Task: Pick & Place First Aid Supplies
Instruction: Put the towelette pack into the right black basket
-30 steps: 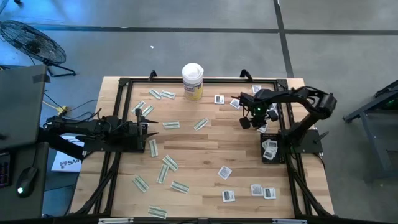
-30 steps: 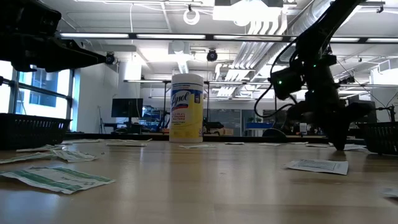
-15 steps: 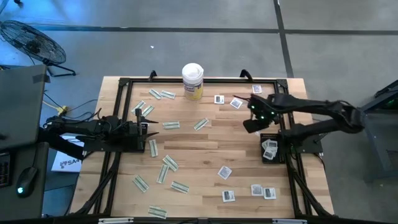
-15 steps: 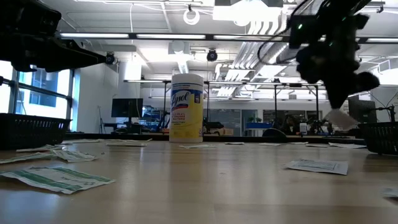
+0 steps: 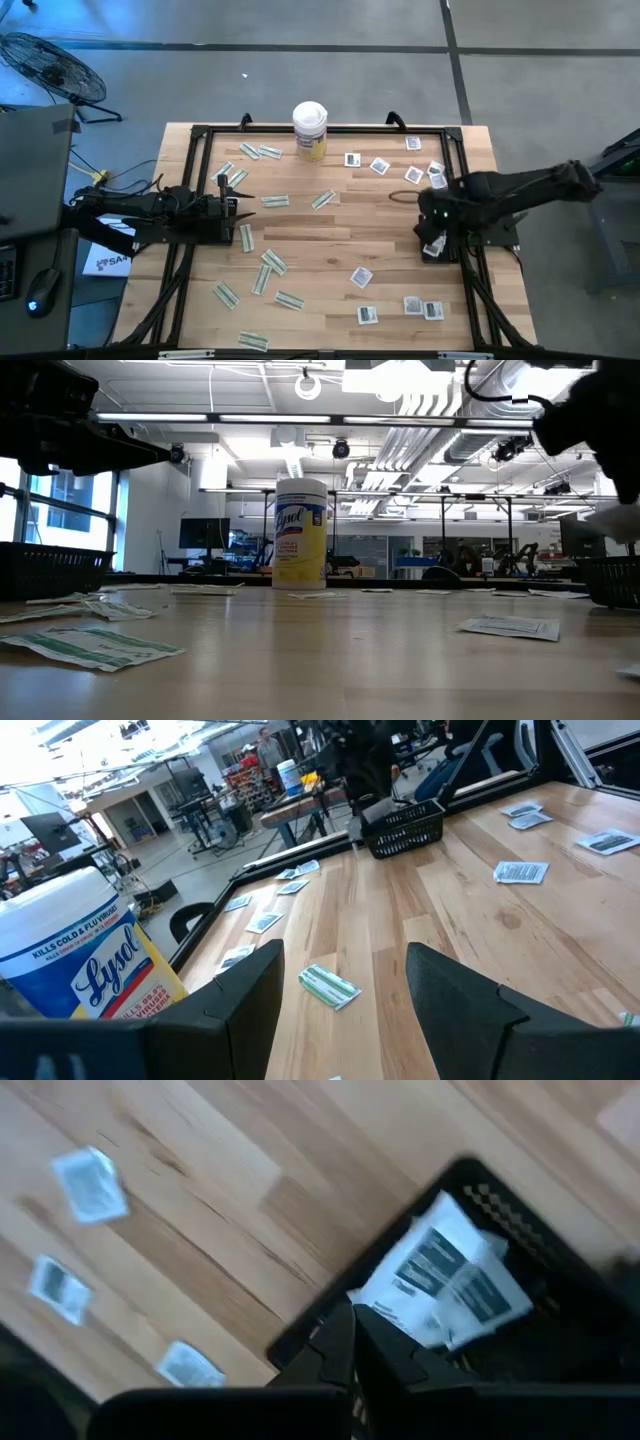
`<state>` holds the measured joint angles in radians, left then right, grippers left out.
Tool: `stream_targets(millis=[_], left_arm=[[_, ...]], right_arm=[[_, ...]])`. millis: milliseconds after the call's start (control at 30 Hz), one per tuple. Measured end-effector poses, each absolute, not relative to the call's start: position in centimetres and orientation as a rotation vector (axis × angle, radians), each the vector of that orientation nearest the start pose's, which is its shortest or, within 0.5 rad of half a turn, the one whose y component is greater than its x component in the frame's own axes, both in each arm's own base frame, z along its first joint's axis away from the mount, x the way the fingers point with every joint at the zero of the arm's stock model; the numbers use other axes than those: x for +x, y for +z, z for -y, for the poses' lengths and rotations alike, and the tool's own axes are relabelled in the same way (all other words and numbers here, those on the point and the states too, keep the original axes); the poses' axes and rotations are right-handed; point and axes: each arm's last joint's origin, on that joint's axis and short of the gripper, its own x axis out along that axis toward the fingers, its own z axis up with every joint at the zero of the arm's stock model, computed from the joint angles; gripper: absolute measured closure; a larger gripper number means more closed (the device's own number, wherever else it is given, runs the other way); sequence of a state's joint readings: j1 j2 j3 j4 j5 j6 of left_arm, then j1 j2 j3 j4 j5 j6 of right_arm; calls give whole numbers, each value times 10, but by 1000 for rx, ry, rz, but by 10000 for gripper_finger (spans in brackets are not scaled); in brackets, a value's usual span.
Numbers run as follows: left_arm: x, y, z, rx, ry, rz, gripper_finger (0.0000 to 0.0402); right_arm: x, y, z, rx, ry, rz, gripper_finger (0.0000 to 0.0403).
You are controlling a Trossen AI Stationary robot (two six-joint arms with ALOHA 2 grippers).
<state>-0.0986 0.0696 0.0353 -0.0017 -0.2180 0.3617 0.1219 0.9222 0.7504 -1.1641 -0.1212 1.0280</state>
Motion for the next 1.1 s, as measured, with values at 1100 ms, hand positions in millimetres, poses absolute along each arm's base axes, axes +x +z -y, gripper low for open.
stream_targets(millis=[1100], left_arm=[[100,170,4,367,112,-57,195]], right_arm=[[179,245,-61,801,-444,-1136,334]])
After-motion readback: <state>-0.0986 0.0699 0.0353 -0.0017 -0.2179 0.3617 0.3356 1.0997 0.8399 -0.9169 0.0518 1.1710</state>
